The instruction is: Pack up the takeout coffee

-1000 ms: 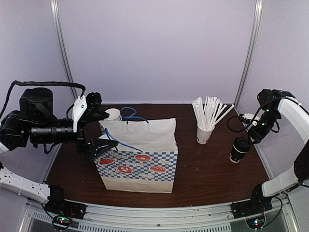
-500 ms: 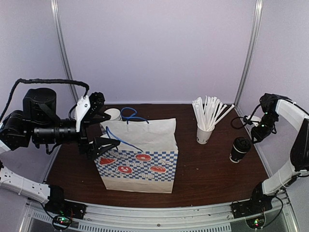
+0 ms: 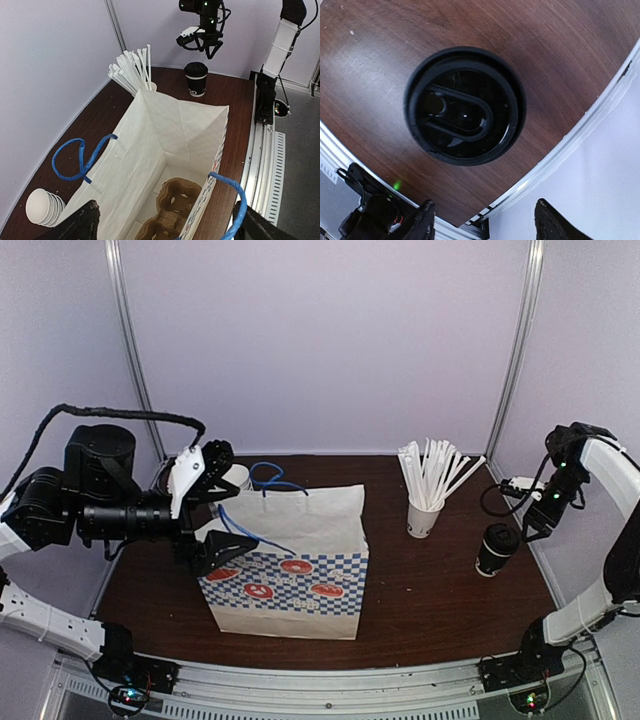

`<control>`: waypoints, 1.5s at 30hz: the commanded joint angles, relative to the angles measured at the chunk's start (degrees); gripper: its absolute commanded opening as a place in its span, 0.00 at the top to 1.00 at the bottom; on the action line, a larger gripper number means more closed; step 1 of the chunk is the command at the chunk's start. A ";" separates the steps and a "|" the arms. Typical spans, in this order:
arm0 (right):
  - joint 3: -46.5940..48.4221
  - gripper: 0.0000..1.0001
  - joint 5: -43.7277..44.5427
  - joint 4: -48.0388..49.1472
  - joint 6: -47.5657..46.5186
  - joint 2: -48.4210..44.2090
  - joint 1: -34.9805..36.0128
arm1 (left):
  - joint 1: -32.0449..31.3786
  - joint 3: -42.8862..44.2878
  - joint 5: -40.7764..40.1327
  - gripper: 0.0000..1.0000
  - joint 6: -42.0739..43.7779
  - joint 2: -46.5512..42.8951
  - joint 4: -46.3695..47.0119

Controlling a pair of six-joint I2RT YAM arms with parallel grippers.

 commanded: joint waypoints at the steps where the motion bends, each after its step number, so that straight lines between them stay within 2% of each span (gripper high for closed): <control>1: 4.64 0.25 -5.45 -6.91 -7.97 0.47 -0.27 | -0.13 2.03 1.13 0.07 0.16 0.78 0.38; 4: 7.01 0.01 -9.72 -9.16 -7.83 4.50 -0.11 | -0.20 2.52 1.93 0.07 0.19 1.69 0.38; 6: 8.08 0.00 -12.32 -9.20 -5.76 7.14 0.10 | -0.20 2.89 2.17 0.07 0.06 2.31 0.21; 9: 8.04 0.00 -15.18 -7.63 -2.82 9.33 1.01 | -0.20 3.54 2.62 0.08 -0.11 3.20 -0.19; 13: 6.23 0.00 -13.14 -1.86 1.85 9.18 2.79 | -0.19 4.07 2.86 0.08 -0.16 3.89 -0.55; 22: 5.94 0.15 -6.88 2.13 13.54 9.49 5.63 | -0.17 3.94 2.16 0.08 -0.20 4.91 -0.59; 29: 2.76 0.13 -2.49 3.30 16.26 7.71 9.52 | -0.18 3.90 1.99 0.07 -0.12 5.09 -0.67; 37: 2.47 0.20 0.13 3.86 19.34 8.21 9.81 | -0.19 3.59 2.08 0.07 -0.55 4.89 -0.85; 45: 0.23 0.22 0.82 3.89 19.61 7.94 10.52 | -0.20 3.54 1.91 0.07 -0.60 5.17 -0.85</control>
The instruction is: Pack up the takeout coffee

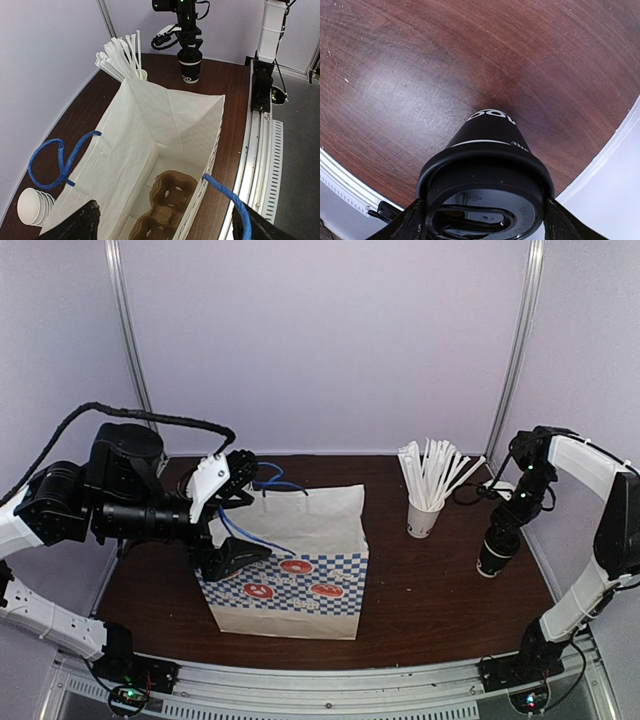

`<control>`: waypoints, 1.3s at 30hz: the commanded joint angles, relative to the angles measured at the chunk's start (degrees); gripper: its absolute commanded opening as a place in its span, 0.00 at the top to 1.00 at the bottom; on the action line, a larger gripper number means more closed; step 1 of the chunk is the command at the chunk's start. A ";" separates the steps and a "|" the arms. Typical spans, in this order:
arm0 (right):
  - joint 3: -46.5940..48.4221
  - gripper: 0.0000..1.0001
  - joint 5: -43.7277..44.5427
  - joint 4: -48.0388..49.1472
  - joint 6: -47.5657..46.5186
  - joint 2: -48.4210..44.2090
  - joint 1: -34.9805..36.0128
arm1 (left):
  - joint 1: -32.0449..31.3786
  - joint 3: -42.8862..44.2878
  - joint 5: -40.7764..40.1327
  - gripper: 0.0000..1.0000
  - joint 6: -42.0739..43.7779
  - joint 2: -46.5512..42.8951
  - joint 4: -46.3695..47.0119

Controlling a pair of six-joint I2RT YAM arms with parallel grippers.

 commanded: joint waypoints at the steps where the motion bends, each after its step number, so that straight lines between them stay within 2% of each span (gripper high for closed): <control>1: -1.52 0.22 1.52 0.47 0.89 -1.24 0.59 | -0.13 1.37 0.01 0.07 -0.53 0.31 1.49; 6: -2.18 0.22 1.76 0.40 1.03 -1.02 0.75 | -0.16 1.46 -0.35 0.07 -0.45 0.50 1.32; 12: -1.71 0.34 1.83 -0.77 1.02 -1.90 0.90 | -0.19 3.11 -2.41 0.07 -0.34 0.07 0.03; 20: -1.53 0.34 1.13 -2.20 1.46 -7.15 0.97 | -0.14 6.80 -5.72 0.07 1.02 -0.67 -3.52; 27: -3.31 0.34 0.48 -1.82 1.59 -7.55 0.94 | -0.18 7.29 -6.93 0.07 1.30 -0.46 -4.12; 33: -3.85 0.29 -0.22 -0.45 6.63 -5.70 1.03 | -0.18 7.20 -7.42 0.07 0.94 0.01 -4.51; 39: -2.15 0.14 -1.48 -2.56 8.87 -4.13 0.92 | -0.19 7.12 -6.91 0.06 0.65 0.03 -4.65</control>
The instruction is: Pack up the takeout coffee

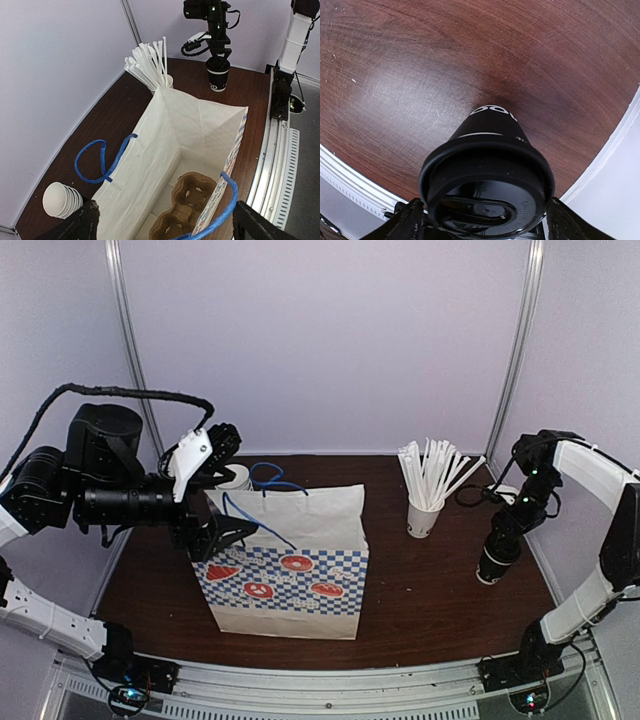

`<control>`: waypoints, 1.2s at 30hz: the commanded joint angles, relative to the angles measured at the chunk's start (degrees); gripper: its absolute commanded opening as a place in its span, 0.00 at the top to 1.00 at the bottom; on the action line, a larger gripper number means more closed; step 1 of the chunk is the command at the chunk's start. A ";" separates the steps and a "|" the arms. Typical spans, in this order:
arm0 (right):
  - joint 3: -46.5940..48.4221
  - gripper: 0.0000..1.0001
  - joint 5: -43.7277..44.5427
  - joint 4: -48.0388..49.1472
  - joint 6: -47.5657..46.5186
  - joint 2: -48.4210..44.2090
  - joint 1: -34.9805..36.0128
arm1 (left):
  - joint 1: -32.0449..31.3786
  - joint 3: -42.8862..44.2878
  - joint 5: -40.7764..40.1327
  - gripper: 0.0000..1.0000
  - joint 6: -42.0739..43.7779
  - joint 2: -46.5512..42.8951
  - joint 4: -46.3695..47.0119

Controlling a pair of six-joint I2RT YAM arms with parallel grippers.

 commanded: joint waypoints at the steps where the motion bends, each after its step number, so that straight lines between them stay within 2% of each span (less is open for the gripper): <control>1: 1.85 0.13 -1.15 -1.64 2.65 0.46 0.18 | -0.19 1.04 -0.24 0.06 0.09 0.11 0.02; 5: 4.83 0.09 -1.89 -4.50 2.35 -0.02 -0.25 | -0.14 0.83 -0.20 0.06 -0.11 -0.21 -0.16; 10: 8.99 0.09 -0.83 -7.61 -1.89 -1.26 -1.42 | -0.13 0.52 -0.15 0.07 -0.31 -0.71 -0.12; 14: 9.01 0.18 5.01 -3.67 -4.68 -0.87 -5.42 | -0.15 0.13 -0.10 0.07 -0.52 -1.23 -0.12; 16: 8.21 0.24 6.75 -1.21 -5.87 0.24 -7.69 | -0.17 -0.04 0.09 0.06 -0.72 -1.42 -0.12; 22: 4.80 0.31 4.73 4.03 -9.11 4.06 -12.51 | -0.17 -0.62 0.46 0.07 -1.05 -1.62 -0.03; 27: -0.70 0.31 5.67 7.59 -13.40 3.96 -12.52 | -0.18 -1.01 0.56 0.07 -1.32 -1.78 0.03; 36: -5.36 0.31 2.94 5.40 -16.10 2.84 -12.52 | -0.14 -1.55 0.63 0.07 -1.16 -0.94 1.00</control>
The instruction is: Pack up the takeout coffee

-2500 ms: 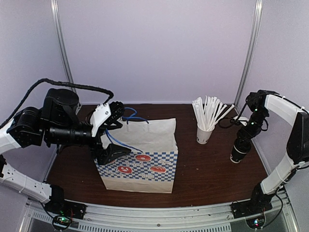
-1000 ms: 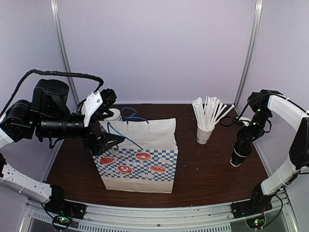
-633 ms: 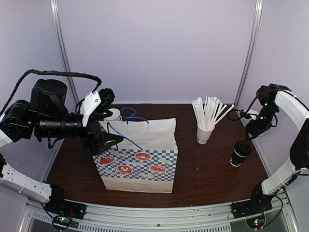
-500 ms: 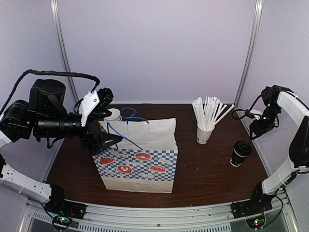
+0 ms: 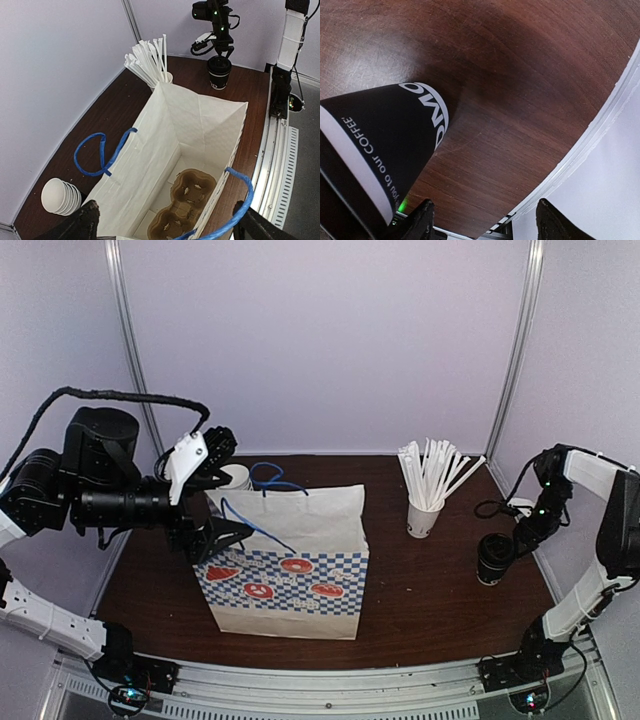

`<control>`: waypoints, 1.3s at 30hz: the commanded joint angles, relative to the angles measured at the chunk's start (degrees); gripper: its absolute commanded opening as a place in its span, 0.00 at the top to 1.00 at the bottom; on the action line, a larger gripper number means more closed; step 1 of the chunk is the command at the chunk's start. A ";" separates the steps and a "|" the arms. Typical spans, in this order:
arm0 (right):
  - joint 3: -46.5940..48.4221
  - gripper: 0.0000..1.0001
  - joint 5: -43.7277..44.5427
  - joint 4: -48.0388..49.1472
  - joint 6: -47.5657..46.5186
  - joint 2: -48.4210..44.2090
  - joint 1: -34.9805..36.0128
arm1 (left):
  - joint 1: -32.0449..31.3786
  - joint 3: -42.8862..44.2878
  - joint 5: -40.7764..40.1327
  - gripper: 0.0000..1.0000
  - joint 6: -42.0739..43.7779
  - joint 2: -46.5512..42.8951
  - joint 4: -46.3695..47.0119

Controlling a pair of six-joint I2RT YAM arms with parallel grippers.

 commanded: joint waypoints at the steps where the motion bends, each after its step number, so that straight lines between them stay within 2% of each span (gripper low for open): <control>1: -1.62 0.30 -1.02 -0.55 -1.77 -1.34 -0.06 | -0.19 -0.74 0.55 0.07 -0.44 0.28 1.68; 6: -1.81 0.30 0.37 -1.71 -2.43 -0.85 -1.22 | -0.15 -0.66 1.01 0.07 -0.19 0.93 1.81; 11: -2.91 0.28 4.10 -4.13 -9.73 -3.88 -4.07 | -0.17 -1.04 0.74 0.07 -0.16 0.12 1.79; 18: -1.20 0.26 4.73 -11.54 -27.10 -11.58 -5.09 | -0.20 -1.40 0.46 0.07 -0.07 -0.54 1.75; 23: 3.66 0.19 0.12 -14.03 -42.54 -15.67 -4.84 | -0.17 -1.74 0.78 0.07 -0.16 -0.47 2.21; 29: 9.65 0.08 -2.01 -15.65 -49.21 -10.79 0.77 | -0.19 -1.43 1.08 0.07 0.01 0.72 2.91; 34: 10.99 0.08 0.06 -16.46 -50.16 -6.27 9.08 | -0.17 -0.92 0.95 0.07 -0.27 0.90 2.38; 39: 8.90 0.06 2.46 -14.27 -52.18 -5.57 13.73 | -0.20 -1.63 0.66 0.07 -1.11 0.19 2.36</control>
